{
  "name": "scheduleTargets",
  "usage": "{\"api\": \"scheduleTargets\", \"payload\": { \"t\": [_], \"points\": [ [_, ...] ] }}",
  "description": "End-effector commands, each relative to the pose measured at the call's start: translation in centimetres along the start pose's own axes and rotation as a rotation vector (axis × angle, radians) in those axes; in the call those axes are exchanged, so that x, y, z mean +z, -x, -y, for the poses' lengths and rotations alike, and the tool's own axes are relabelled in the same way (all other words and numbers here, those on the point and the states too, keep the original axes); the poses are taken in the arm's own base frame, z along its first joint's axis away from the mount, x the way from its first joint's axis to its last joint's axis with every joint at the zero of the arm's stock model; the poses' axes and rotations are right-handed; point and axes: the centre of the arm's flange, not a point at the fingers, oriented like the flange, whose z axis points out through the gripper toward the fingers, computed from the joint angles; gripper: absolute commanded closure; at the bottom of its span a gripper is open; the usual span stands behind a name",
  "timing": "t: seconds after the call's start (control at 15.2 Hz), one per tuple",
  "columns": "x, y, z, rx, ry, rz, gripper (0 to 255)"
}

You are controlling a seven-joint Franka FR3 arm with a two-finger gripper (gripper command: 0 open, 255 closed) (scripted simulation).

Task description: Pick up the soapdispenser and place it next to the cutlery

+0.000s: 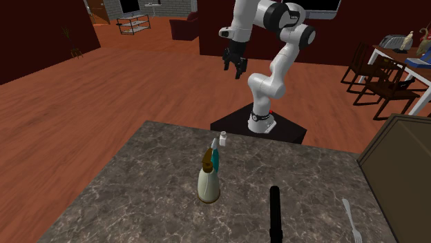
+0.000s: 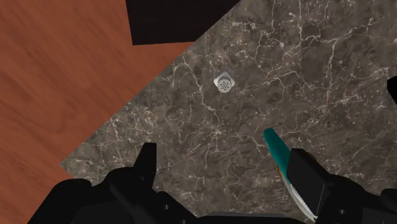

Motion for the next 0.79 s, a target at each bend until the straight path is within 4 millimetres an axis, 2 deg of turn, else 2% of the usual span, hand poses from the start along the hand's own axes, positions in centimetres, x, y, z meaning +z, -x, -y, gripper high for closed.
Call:
{"api": "scheduleTargets", "payload": {
  "t": [0.0, 0.73],
  "points": [
    [0.0, 0.0, 0.0, 0.0, 0.0, 0.0, 0],
    [5.8, -10.6, 8.4, -0.03, -0.032, 0.042, 0]
  ]
}}
